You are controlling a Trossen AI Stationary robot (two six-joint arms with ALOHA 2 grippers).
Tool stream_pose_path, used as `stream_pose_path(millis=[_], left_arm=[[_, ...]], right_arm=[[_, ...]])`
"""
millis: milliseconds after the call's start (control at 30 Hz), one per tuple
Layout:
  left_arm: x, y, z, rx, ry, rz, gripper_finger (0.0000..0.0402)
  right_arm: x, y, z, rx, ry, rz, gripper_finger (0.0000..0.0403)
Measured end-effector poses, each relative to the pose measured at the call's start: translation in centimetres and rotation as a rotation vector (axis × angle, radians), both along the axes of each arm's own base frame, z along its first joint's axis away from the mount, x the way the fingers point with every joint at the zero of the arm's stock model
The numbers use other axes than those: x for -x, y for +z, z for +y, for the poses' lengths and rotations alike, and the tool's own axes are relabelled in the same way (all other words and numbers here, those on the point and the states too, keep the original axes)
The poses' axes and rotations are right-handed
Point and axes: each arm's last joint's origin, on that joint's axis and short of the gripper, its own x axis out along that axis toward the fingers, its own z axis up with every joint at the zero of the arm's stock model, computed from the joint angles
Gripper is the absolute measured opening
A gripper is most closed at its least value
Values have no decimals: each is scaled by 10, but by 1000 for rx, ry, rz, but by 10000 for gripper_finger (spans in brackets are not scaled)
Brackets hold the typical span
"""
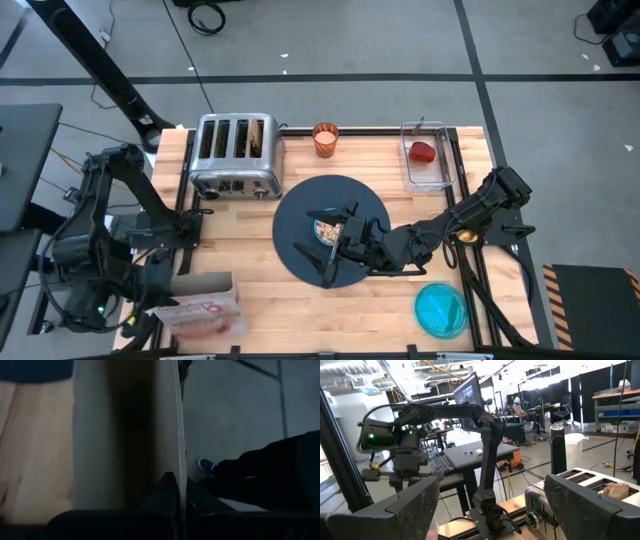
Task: Arrange a breakfast setting
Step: Pour the cereal from the cereal box into the blue bowl
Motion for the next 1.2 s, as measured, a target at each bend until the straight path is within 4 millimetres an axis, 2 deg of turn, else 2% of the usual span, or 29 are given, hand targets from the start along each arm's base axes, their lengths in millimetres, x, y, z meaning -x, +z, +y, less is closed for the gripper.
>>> stream_pose_path(millis=[500, 833, 1200], left_arm=[[3, -13, -25, -47, -20, -17, 4], [4, -10, -15, -66, 3, -31, 4], [2, -19, -32, -101, -34, -46, 4]], right_arm=[[0, 0, -1, -5, -25, 2, 363], [0, 0, -1, -34, -29, -7, 363], [2, 0, 3, -39, -29, -7, 363]])
